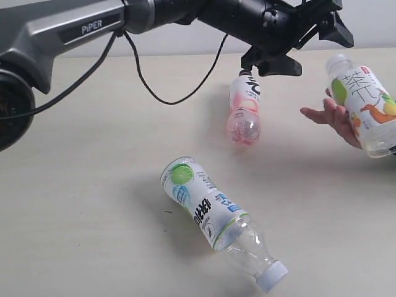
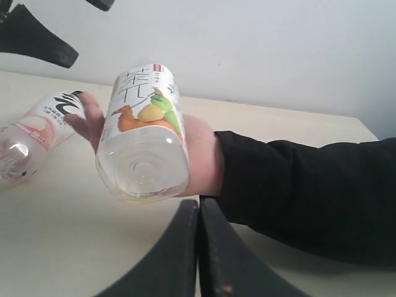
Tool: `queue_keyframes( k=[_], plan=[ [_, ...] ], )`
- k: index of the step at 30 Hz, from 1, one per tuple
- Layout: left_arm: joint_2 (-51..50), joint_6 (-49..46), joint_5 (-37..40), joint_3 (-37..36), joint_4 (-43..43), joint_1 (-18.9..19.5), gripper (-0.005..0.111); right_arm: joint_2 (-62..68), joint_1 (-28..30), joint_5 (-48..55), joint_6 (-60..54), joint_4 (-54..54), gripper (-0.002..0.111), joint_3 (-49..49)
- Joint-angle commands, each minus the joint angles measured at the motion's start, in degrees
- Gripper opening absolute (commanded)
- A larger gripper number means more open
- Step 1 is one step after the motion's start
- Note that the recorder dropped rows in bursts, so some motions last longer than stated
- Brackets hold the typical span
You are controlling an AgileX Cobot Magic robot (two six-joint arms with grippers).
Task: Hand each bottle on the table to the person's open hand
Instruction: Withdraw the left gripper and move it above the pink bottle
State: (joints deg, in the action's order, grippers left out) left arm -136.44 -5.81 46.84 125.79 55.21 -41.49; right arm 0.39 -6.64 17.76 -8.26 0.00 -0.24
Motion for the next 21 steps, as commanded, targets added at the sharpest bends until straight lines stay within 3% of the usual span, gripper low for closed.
queue_keyframes(
  k=[1, 4, 7, 8, 11, 12, 21],
  plan=[
    [3.09, -6.6, 5.62, 0.4, 0.26, 1.01, 0.085, -0.39, -0.06, -0.6, 0.02, 0.0, 0.0, 0.24],
    [4.8, -10.62, 9.13, 0.4, -0.65, 1.46, 0.078, -0.39, -0.06, -0.6, 0.02, 0.0, 0.0, 0.24],
    [6.08, -12.66, 12.36, 0.4, -1.82, 1.73, 0.056, -0.39, -0.06, -0.6, 0.02, 0.0, 0.0, 0.24],
    [6.54, -13.85, 14.89, 0.4, -2.88, 2.11, 0.036, -0.39, -0.06, -0.6, 0.02, 0.0, 0.0, 0.24],
    [6.77, -15.09, 18.87, 0.4, -3.01, 2.99, 0.005, -0.39, -0.06, -0.6, 0.02, 0.0, 0.0, 0.24],
    [6.77, -16.13, 20.1, 0.4, -3.29, 3.29, 0.001, -0.39, -0.06, -0.6, 0.02, 0.0, 0.0, 0.24],
    [6.77, -22.87, 23.12, -1.06, -3.45, 6.38, 0.0, -0.39, -0.06, -0.6, 0.02, 0.0, 0.0, 0.24]
  ],
)
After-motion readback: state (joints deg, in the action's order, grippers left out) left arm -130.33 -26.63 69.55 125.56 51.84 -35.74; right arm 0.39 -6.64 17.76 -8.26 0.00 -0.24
